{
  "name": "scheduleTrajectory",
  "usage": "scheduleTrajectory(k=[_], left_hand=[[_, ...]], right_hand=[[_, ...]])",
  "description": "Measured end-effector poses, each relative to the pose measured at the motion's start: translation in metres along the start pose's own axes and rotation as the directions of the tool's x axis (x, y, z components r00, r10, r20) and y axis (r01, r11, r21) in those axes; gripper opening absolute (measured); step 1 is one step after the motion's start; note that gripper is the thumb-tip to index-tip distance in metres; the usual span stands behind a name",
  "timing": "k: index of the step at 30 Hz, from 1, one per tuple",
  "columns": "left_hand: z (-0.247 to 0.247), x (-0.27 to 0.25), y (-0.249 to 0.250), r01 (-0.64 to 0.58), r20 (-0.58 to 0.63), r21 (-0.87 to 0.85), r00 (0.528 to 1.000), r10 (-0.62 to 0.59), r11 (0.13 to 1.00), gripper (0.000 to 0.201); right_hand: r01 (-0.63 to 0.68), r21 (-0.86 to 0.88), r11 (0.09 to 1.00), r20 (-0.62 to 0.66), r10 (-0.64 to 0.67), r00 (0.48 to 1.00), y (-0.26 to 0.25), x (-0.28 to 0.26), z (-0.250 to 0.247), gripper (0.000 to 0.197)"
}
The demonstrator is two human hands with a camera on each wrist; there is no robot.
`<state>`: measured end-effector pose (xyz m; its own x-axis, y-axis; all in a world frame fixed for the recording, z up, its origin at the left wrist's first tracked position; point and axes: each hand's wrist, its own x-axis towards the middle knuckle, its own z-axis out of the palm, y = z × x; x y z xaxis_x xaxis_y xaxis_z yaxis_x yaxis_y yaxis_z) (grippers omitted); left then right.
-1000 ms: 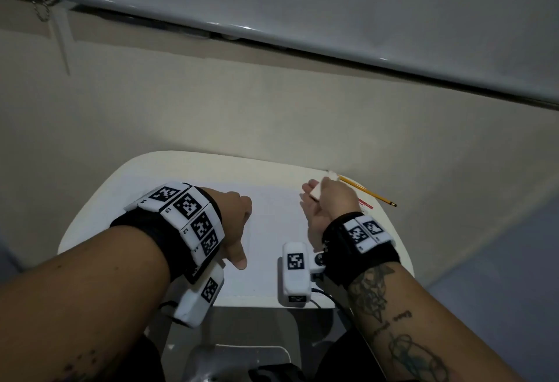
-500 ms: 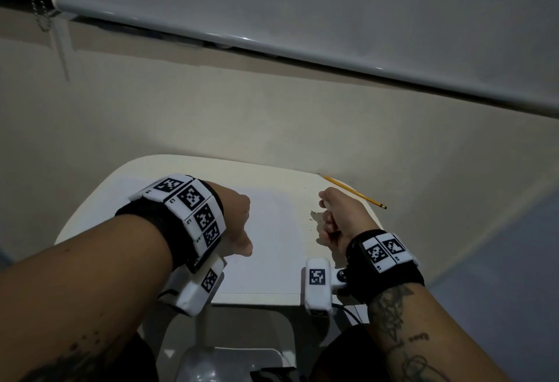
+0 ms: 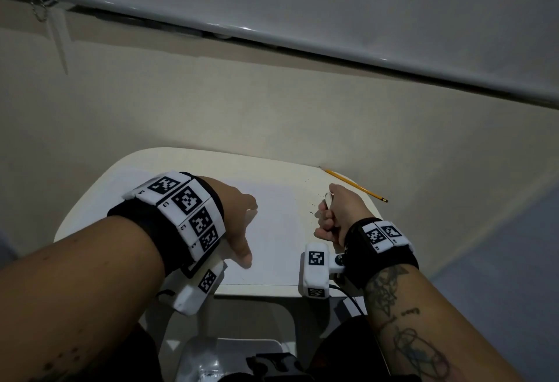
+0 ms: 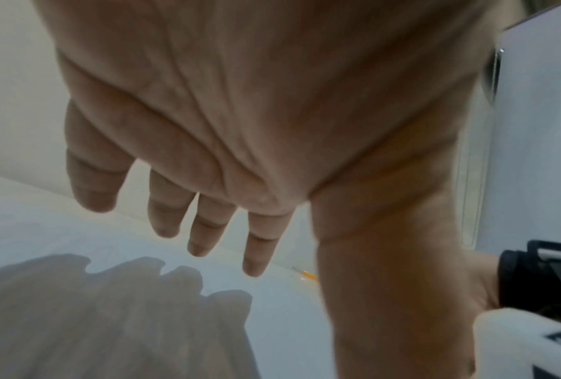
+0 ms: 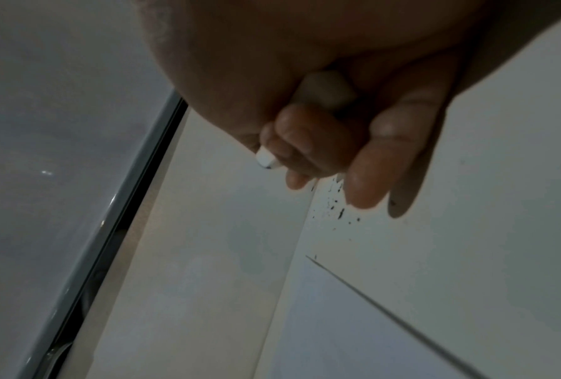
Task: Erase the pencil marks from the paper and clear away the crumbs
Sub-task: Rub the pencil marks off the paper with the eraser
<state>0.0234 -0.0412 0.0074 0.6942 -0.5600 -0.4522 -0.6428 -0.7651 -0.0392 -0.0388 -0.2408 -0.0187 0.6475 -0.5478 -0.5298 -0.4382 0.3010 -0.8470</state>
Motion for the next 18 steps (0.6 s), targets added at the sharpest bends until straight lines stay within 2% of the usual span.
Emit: scheduleTrajectory(k=[3, 5, 6, 8, 9, 11, 14, 16, 18], left_hand=[[-0.003, 0.000, -0.002, -0.034, 0.105, 0.016, 0.994, 0.032, 0.999, 0.109], [-0.002, 0.006, -0.006, -0.039, 0.152, 0.005, 0.988, 0.038, 0.999, 0.106], [-0.001, 0.010, -0.008, -0.047, 0.159, 0.010, 0.986, 0.045, 0.999, 0.106], [-0.001, 0.014, -0.011, -0.065, 0.143, 0.039, 0.988, 0.058, 0.997, 0.107], [0.000, 0.016, -0.013, -0.060, 0.135, 0.041, 0.989, 0.054, 0.997, 0.106], [0.004, 0.019, -0.017, -0.016, 0.102, 0.021, 0.995, 0.014, 1.000, 0.101], [0.012, 0.033, -0.027, -0.018, 0.056, 0.036, 0.998, 0.016, 0.999, 0.105], [0.016, 0.035, -0.031, 0.004, 0.024, 0.025, 1.000, -0.005, 1.000, 0.109], [0.015, 0.024, -0.028, 0.029, 0.013, -0.002, 1.000, -0.028, 1.000, 0.104]], right_hand=[[0.010, -0.004, 1.000, 0.025, -0.010, 1.000, 0.002, 0.000, -0.002, 0.050], [0.061, -0.030, 0.998, 0.069, -0.059, 0.996, 0.003, -0.005, -0.002, 0.038], [0.104, -0.027, 0.994, 0.097, -0.101, 0.990, 0.005, -0.008, -0.001, 0.028], [0.173, -0.047, 0.984, 0.150, -0.164, 0.975, 0.007, -0.016, 0.002, 0.024], [0.185, -0.072, 0.980, 0.191, -0.169, 0.967, 0.007, -0.021, 0.005, 0.023], [0.136, -0.103, 0.985, 0.311, -0.098, 0.945, 0.009, -0.032, 0.012, 0.022], [0.030, -0.143, 0.989, 0.524, 0.050, 0.850, 0.016, -0.041, 0.021, 0.033], [0.042, -0.209, 0.977, 0.633, 0.102, 0.767, 0.021, -0.044, 0.024, 0.039], [0.061, -0.246, 0.967, 0.711, 0.137, 0.689, 0.026, -0.050, 0.029, 0.038]])
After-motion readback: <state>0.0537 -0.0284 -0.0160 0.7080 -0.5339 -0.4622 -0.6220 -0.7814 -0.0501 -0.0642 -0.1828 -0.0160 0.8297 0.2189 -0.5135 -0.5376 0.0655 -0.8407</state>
